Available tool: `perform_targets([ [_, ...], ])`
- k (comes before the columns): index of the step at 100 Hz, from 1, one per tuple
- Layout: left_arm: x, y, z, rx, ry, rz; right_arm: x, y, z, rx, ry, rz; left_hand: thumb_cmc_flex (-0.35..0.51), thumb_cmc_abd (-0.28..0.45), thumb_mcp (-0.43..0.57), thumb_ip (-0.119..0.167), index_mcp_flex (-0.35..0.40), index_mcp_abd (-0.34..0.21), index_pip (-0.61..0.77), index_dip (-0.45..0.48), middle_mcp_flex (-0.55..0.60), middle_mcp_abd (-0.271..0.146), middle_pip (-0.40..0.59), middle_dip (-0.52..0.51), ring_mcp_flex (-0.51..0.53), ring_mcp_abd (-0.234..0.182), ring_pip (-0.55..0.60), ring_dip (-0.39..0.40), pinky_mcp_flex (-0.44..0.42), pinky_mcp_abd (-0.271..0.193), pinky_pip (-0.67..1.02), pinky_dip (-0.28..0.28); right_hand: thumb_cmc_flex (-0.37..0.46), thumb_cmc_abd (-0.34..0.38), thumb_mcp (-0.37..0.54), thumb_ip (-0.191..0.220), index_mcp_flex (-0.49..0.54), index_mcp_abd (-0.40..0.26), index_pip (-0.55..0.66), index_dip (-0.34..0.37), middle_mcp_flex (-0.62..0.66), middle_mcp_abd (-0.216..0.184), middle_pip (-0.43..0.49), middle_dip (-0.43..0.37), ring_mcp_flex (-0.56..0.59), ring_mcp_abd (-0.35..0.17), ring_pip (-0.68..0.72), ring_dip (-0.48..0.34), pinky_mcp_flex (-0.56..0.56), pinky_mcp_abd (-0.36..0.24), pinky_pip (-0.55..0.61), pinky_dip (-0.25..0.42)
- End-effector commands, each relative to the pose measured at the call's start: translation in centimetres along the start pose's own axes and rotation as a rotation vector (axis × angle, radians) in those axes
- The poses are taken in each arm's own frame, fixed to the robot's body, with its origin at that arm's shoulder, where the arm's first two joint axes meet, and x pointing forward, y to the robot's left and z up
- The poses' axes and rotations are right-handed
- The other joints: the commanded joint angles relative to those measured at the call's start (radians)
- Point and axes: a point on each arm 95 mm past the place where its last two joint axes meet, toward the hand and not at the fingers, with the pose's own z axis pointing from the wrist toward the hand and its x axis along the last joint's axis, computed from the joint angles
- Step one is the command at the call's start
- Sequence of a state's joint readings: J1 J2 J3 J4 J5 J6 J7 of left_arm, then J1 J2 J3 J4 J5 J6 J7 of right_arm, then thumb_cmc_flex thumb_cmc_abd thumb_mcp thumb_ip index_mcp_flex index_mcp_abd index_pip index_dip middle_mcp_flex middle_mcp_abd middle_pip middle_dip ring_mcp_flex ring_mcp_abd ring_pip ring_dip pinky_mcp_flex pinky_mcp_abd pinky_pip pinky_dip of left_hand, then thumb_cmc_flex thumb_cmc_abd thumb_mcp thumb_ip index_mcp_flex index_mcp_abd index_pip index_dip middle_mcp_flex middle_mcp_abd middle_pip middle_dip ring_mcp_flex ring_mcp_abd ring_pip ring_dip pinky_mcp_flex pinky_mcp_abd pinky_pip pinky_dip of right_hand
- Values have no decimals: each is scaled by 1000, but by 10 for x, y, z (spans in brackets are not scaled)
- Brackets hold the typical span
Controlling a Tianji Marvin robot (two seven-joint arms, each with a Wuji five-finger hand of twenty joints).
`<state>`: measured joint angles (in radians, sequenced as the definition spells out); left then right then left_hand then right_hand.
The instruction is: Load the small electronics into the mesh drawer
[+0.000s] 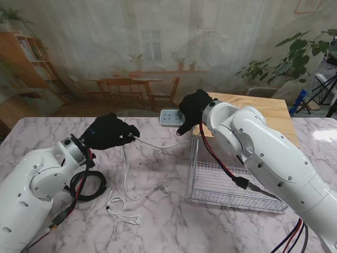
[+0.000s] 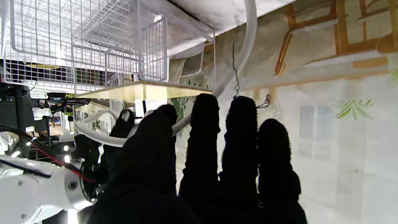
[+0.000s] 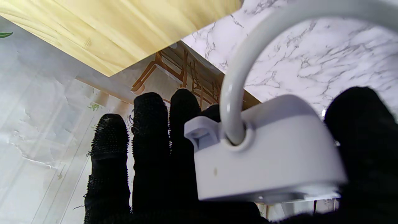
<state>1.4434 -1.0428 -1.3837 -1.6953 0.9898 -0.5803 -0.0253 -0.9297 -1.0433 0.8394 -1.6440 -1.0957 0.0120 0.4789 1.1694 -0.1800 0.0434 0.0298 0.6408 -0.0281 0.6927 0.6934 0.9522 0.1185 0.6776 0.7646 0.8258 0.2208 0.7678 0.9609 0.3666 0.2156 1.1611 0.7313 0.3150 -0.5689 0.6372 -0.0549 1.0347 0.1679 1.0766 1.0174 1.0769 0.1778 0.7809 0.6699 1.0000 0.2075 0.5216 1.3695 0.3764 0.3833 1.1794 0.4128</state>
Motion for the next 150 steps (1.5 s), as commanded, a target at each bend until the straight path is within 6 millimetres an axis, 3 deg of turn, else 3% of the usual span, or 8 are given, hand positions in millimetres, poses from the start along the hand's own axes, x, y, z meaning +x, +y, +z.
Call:
perform_targets([
  [1, -3, -22, 7, 22, 11, 35, 0, -11, 1, 27, 0, -11, 56, -1, 34, 18, 18, 61, 51, 39, 25, -29, 3, 10, 26, 1, 30, 17, 3, 2, 30, 22, 201, 259, 304, 25, 178, -145, 130, 19, 20, -119, 72, 10, -17, -13, 96, 30, -7, -2, -2, -6],
  [29, -8, -47, 26, -11, 28, 105, 8, -12, -4, 11, 27, -23, 49, -7, 41, 22, 26, 52, 46, 43, 31, -30, 1, 16, 32, -2, 33, 24, 7, -3, 31, 23, 200, 259, 303, 26, 178, -148, 131, 18, 22, -120, 73, 10, -18, -18, 101, 33, -5, -4, -1, -5],
  [71, -13, -54, 45, -13, 7, 115, 15, -11, -5, 4, 48, -2, 45, -4, 46, 21, 22, 50, 42, 48, 29, -34, -1, 24, 32, -7, 32, 31, 10, -9, 31, 22, 201, 258, 303, 26, 179, -148, 131, 16, 23, -119, 73, 10, -19, -20, 105, 35, -4, -6, -1, -6],
  [150, -13, -54, 52, -25, -10, 92, 16, -5, -2, -9, 48, 23, 42, 0, 45, 18, 21, 47, 37, 49, 27, -35, -6, 29, 31, -9, 27, 34, 10, -11, 24, 18, 202, 258, 300, 26, 178, -148, 130, 15, 24, -120, 73, 10, -19, -20, 108, 36, -4, -5, 0, -6],
])
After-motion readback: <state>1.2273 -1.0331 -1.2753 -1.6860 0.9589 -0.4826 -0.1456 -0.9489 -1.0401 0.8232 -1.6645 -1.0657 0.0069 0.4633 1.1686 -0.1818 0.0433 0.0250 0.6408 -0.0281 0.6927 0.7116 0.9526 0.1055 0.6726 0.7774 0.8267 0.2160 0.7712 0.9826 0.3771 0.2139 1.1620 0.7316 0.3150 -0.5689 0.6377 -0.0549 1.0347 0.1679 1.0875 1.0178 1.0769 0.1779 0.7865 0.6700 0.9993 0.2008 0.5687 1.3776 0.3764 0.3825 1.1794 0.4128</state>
